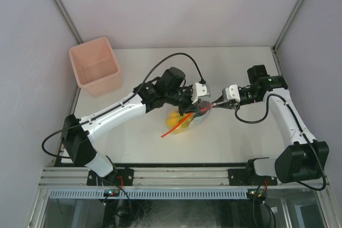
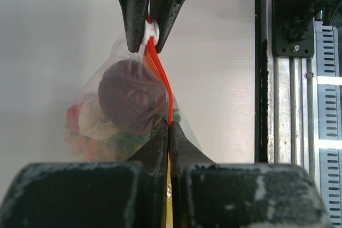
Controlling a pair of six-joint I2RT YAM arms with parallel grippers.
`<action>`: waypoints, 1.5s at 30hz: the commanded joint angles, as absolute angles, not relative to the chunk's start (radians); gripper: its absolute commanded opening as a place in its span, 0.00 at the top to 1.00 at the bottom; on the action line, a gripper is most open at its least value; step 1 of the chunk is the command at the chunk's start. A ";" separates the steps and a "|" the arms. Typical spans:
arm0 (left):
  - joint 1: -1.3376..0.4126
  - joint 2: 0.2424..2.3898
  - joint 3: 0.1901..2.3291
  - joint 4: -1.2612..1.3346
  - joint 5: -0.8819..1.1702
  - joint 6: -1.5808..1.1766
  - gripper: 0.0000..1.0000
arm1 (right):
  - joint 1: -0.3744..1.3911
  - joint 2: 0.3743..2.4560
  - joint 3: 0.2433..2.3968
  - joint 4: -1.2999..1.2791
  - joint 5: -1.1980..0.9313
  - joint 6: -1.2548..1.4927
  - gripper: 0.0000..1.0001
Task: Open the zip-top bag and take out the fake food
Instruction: Unzip the zipper food storage bag at the center of the board.
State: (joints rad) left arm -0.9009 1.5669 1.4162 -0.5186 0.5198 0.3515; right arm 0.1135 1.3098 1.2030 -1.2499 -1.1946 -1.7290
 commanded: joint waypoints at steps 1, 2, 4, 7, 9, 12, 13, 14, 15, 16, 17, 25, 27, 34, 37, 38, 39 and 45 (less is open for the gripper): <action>-0.895 1.510 1.433 -0.436 0.537 0.366 1.00 | 0.097 1.264 1.206 -1.269 -1.216 -1.747 0.83; -0.894 1.510 1.431 -0.434 0.537 0.363 1.00 | 0.093 1.258 1.205 -1.269 -1.219 -1.747 0.80; -0.894 1.510 1.429 -0.433 0.543 0.358 1.00 | 0.085 1.249 1.205 -1.270 -1.224 -1.746 0.71; -0.894 1.508 1.427 -0.428 0.545 0.354 1.00 | 0.076 1.237 1.206 -1.279 -1.234 -1.752 0.57; -0.894 1.507 1.425 -0.428 0.545 0.353 1.00 | 0.070 1.230 1.206 -1.282 -1.236 -1.756 0.53; -0.893 1.507 1.422 -0.428 0.544 0.352 1.00 | 0.061 1.219 1.206 -1.277 -1.233 -1.751 0.53; -0.893 1.508 1.422 -0.429 0.543 0.350 1.00 | 0.059 1.217 1.206 -1.277 -1.234 -1.750 0.54; -0.893 1.508 1.421 -0.428 0.543 0.350 1.00 | 0.056 1.217 1.206 -1.276 -1.234 -1.748 0.55; -0.893 1.508 1.421 -0.428 0.543 0.349 1.00 | 0.055 1.217 1.206 -1.273 -1.234 -1.744 0.58; -0.893 1.507 1.420 -0.428 0.543 0.348 1.00 | 0.056 1.218 1.206 -1.266 -1.234 -1.737 0.60; -0.893 1.508 1.420 -0.428 0.543 0.348 1.00 | 0.056 1.220 1.206 -1.261 -1.233 -1.729 0.63; -0.893 1.507 1.421 -0.428 0.549 0.350 1.00 | 0.077 1.218 1.183 -1.181 -1.207 -1.656 0.80; -0.893 1.508 1.421 -0.428 0.549 0.350 1.00 | 0.085 1.220 1.182 -1.176 -1.208 -1.652 0.82; -0.892 1.507 1.420 -0.423 0.546 0.354 1.00 | 0.120 1.226 1.180 -1.169 -1.217 -1.648 0.93; -0.891 1.507 1.420 -0.421 0.547 0.353 1.00 | 0.132 1.226 1.180 -1.161 -1.221 -1.638 0.95; -0.891 1.508 1.419 -0.419 0.547 0.353 1.00 | 0.136 1.226 1.180 -1.158 -1.223 -1.636 0.95; -0.891 1.508 1.419 -0.418 0.549 0.353 1.00 | 0.141 1.226 1.175 -1.154 -1.224 -1.633 0.95; -0.891 1.511 1.423 -0.413 0.551 0.350 1.00 | 0.177 1.231 1.170 -1.139 -1.215 -1.624 0.95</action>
